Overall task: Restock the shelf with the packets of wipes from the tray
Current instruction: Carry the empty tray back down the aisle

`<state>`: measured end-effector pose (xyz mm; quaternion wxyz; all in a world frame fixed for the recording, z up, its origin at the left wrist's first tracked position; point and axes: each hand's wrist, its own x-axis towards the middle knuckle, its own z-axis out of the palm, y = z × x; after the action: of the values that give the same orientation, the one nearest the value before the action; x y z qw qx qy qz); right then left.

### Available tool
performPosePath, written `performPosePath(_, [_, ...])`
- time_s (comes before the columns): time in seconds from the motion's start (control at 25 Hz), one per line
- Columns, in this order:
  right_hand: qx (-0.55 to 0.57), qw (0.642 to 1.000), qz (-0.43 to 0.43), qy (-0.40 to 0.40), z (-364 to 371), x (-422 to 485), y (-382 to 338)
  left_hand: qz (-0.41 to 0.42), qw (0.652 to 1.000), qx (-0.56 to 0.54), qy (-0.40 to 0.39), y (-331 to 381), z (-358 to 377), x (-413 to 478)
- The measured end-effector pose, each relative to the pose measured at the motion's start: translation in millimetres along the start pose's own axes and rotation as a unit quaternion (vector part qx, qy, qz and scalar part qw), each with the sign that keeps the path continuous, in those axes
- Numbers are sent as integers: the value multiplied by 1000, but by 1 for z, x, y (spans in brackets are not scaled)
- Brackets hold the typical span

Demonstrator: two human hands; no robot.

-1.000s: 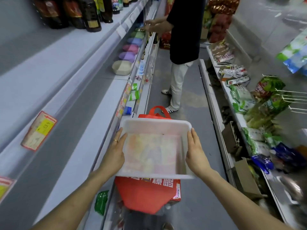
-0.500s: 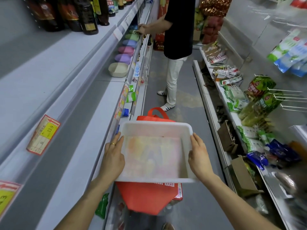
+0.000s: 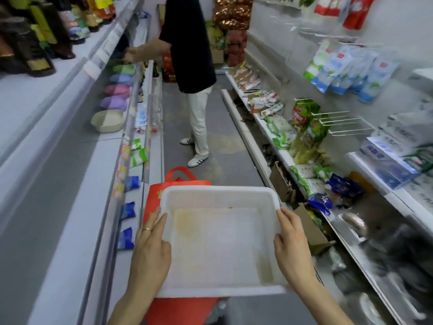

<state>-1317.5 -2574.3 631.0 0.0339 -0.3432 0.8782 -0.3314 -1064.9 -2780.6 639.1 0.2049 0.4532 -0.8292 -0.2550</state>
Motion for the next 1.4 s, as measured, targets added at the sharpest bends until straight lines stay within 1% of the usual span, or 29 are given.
performPosePath(0.16, [-25, 997, 52, 54, -44, -2, 33, 64, 997, 13, -49, 45, 32, 26])
performPosePath(0.28, [-38, 990, 93, 95, -86, -5, 67, 127, 989, 3, -80, 100, 63, 43])
performPosePath(0.4, [-43, 981, 122, 144, -133, -13, 106, 196, 974, -6, -114, 158, 100, 51])
performPosePath(0.56, [-53, 961, 184, 198, -197, -48, 154, 258, 954, -40, -150, 241, 142, 33])
performPosePath(0.76, [-80, 918, 275, 275, -267, -143, 202, 324, 911, -101, -235, 345, 185, -25])
performPosePath(0.84, [-77, 886, 330, 315, -286, -197, 213, 354, 883, -118, -287, 380, 206, -56])
performPosePath(0.92, [-67, 848, 378, 366, -301, -246, 215, 397, 846, -133, -329, 414, 229, -85])
performPosePath(0.96, [-64, 824, 404, 393, -306, -268, 215, 431, 821, -140, -346, 431, 242, -97])
performPosePath(1.04, [-82, 762, 459, 450, -312, -312, 213, 501, 757, -144, -394, 471, 278, -128])
performPosePath(1.12, [-97, 699, 514, 488, -311, -352, 203, 554, 694, -137, -439, 506, 306, -166])
performPosePath(1.16, [-101, 666, 539, 506, -308, -372, 195, 575, 658, -138, -465, 519, 315, -187])
performPosePath(1.2, [-112, 628, 563, 525, -305, -392, 183, 595, 616, -146, -496, 531, 322, -212])
performPosePath(1.24, [-125, 594, 583, 540, -301, -409, 171, 608, 577, -153, -524, 538, 327, -235])
performPosePath(1.36, [-149, 493, 629, 582, -280, -449, 129, 623, 490, -165, -587, 549, 328, -300])
performPosePath(1.4, [-158, 456, 640, 597, -271, -463, 110, 623, 455, -172, -612, 549, 323, -326])
